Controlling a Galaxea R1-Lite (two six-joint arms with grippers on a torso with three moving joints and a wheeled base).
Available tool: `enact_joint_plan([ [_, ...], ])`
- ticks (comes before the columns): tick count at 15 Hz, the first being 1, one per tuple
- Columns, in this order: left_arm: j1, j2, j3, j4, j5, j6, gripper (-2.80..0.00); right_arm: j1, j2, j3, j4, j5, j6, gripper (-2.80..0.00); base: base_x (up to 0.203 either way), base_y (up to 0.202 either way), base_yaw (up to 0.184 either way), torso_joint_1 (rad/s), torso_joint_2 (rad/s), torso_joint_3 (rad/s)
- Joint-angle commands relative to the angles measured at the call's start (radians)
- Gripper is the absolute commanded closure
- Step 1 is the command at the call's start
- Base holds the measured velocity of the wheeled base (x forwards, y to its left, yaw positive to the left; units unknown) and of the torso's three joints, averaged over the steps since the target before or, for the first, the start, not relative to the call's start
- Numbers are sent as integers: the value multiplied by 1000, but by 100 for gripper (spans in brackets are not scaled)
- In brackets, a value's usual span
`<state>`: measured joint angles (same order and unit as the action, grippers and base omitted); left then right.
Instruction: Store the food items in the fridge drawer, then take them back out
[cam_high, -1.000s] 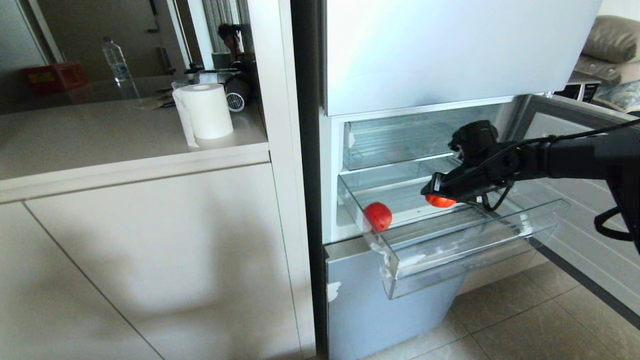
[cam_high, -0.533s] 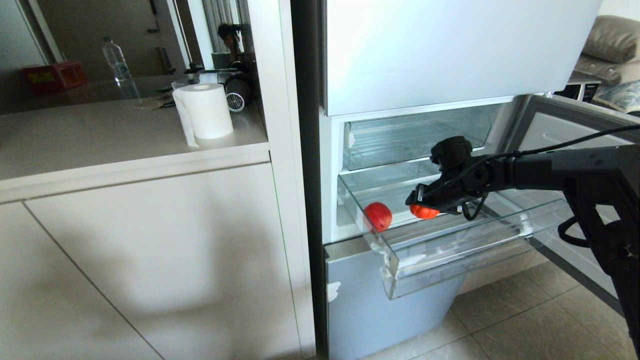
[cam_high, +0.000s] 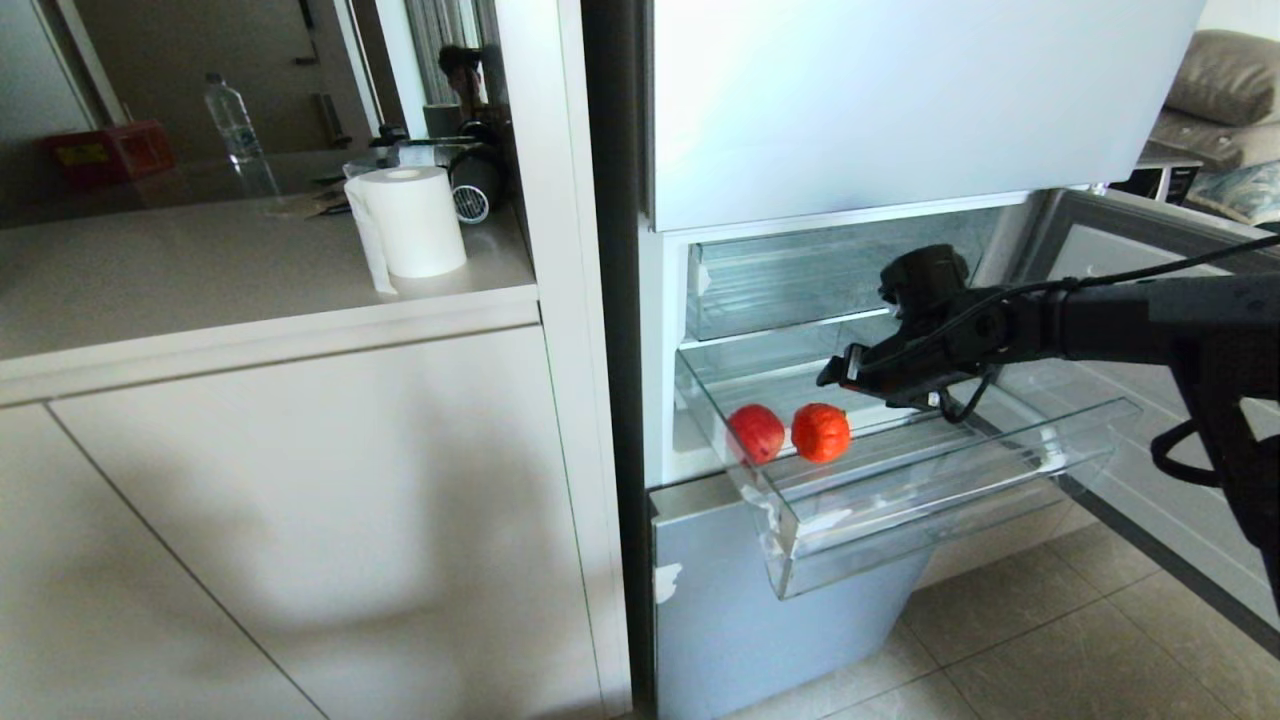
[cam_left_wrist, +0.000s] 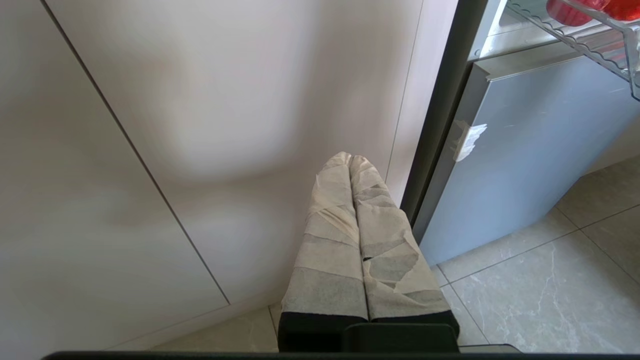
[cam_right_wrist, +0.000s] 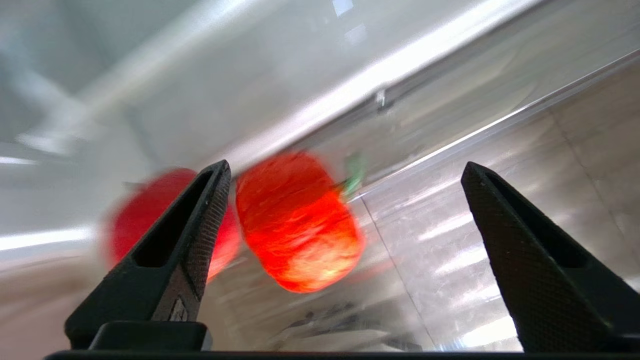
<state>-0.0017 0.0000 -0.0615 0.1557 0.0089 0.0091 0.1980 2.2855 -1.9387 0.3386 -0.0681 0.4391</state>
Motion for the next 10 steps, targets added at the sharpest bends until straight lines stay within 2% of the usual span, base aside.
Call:
enact_joint_plan([
  [1, 0, 2, 0, 2, 0, 0, 0, -1, -167, 4, 39, 0, 4, -280, 0, 0, 0, 0, 0, 0],
  [2, 0, 2, 0, 1, 0, 0, 0, -2, -243, 16, 80, 0, 5, 0, 0, 0, 0, 0, 0, 0],
  [4, 0, 2, 0, 1, 0, 0, 0, -2, -405, 114, 144, 0, 8, 0, 0, 0, 0, 0, 0, 0],
  [10, 0, 2, 0, 1, 0, 0, 0, -4, -801, 700, 208, 0, 13, 0, 0, 0, 0, 0, 0, 0],
])
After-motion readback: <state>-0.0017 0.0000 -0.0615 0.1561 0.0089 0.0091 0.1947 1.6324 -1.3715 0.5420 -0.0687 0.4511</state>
